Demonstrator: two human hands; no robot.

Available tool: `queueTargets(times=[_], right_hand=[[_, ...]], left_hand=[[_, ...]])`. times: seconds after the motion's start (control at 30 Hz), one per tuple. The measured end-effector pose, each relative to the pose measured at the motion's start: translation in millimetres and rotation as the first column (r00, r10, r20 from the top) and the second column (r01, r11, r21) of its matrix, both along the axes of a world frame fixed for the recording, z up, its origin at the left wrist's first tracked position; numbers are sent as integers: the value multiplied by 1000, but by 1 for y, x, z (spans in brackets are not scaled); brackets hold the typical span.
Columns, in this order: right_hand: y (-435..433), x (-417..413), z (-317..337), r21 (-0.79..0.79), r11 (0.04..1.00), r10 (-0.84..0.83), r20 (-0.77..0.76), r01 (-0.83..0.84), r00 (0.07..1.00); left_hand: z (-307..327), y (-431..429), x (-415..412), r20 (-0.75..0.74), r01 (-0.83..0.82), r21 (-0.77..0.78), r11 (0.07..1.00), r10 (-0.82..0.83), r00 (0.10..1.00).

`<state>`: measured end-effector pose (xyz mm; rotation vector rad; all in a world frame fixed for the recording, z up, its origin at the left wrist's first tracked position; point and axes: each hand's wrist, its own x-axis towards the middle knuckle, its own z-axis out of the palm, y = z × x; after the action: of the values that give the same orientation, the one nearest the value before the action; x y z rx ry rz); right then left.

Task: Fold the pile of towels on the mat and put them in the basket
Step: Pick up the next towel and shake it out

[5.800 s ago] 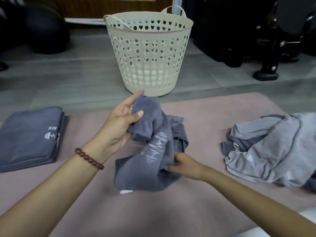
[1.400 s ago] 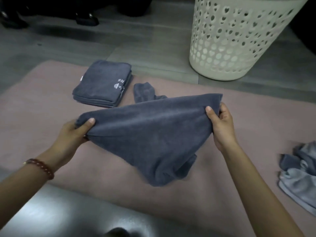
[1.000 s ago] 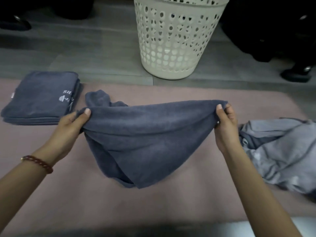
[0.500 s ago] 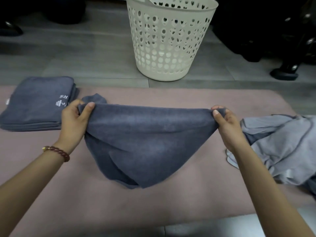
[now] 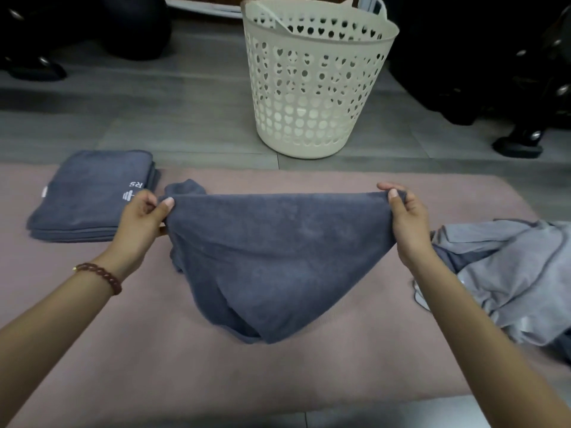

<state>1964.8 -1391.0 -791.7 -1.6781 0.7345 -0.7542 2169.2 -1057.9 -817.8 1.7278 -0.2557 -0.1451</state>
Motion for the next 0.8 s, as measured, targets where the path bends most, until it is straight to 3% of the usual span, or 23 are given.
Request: queueTargets(times=[0.1,0.17,0.23,0.3,0.33,0.4,0.47,0.57,0.67,0.8], right_hand=[[-3,20,52,-190,954,211,-122,-232,970],[-10,35,100,-415,741,337,-451,-528,827],[-16,50,148,-515,442,170,-756,-735,632],[-26,67,193,-577,244,-11,-805,-779,593],[-32,74,215,-616,213,-44,-781,-758,622],[-47,84,263,-700,272,-25,-691,-660,723],[-58,91,316,-747,435,29,-547,-503,837],[-65,99,399,-780,587,7,-260,-215,966],[-59,104,480,-712,699,-63,25,62,998],[-41,104,560,-464,827,-179,318,317,931]], left_hand=[[39,-21,27,182,-71,103,992,51,982],[87,-40,46,331,-92,83,992,60,942],[146,-59,62,458,-78,109,991,19,889],[207,-70,79,535,-13,182,983,-88,840],[237,-73,86,559,6,260,966,-156,814],[299,-76,96,571,36,450,892,-319,757],[359,-79,95,565,72,588,806,-473,676],[446,-84,83,618,-34,689,724,-563,548],[520,-85,68,748,-164,596,786,-469,470],[591,-90,56,922,-245,236,940,-137,363]])
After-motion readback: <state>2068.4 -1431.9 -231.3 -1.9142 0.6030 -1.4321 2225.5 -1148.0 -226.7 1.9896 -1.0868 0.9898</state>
